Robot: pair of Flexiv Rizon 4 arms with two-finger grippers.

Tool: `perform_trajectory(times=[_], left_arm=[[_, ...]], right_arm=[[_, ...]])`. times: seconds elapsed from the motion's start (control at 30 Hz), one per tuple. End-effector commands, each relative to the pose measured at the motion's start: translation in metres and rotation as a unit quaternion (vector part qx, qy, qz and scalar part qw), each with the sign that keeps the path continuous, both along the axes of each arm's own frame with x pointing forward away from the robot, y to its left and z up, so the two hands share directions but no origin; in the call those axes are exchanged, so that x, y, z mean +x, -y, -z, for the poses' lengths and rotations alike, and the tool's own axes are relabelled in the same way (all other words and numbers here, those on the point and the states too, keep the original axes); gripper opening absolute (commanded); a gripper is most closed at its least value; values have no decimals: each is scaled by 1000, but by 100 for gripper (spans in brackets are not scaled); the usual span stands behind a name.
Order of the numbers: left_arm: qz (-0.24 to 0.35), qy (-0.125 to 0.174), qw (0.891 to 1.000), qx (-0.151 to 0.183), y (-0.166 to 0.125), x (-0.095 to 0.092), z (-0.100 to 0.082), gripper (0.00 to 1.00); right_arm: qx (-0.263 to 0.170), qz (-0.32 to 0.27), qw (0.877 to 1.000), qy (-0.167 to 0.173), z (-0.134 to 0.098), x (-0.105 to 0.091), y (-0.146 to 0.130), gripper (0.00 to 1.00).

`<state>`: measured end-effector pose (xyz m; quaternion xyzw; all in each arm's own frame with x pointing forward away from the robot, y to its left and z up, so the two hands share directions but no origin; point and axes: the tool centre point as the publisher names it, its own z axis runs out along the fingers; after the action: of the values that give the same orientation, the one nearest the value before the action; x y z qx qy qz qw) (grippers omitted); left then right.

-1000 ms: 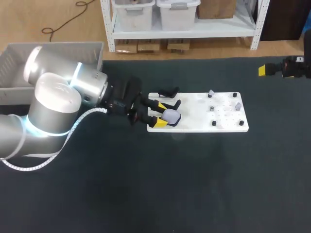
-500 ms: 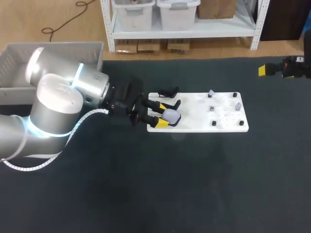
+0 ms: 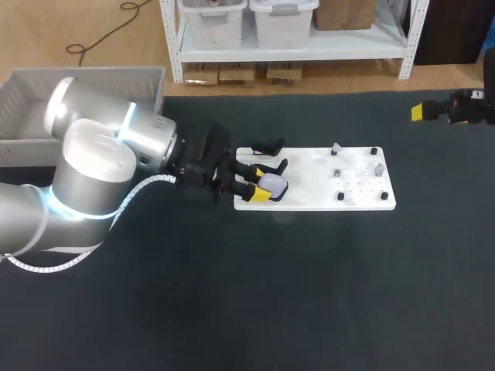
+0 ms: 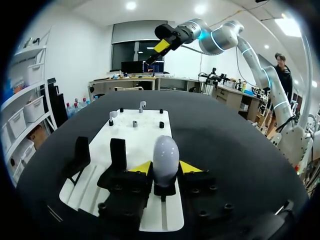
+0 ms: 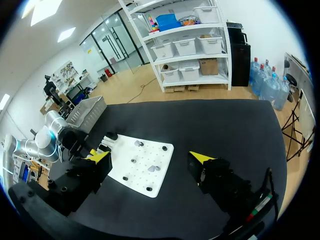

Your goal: Pick up each earbud case from the left stands, insert the matching earbuds, close the lid, and place the case in the box.

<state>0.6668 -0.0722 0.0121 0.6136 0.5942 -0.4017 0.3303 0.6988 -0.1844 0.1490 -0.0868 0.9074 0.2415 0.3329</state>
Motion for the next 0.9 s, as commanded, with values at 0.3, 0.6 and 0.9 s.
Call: perform_trajectory(times=[0.3, 0.6, 0.9], left_arm=[[0, 12, 1000, -5, -3, -4, -5, 0], [-31, 12, 997, -63, -14, -5, -41, 0], [-44, 11, 987, -155, -19, -10, -94, 0]], right_arm=[[0, -1, 1000, 0, 0, 0, 0, 100], [0, -1, 1000, 0, 0, 0, 0, 100], [0, -1, 1000, 0, 0, 0, 0, 100]])
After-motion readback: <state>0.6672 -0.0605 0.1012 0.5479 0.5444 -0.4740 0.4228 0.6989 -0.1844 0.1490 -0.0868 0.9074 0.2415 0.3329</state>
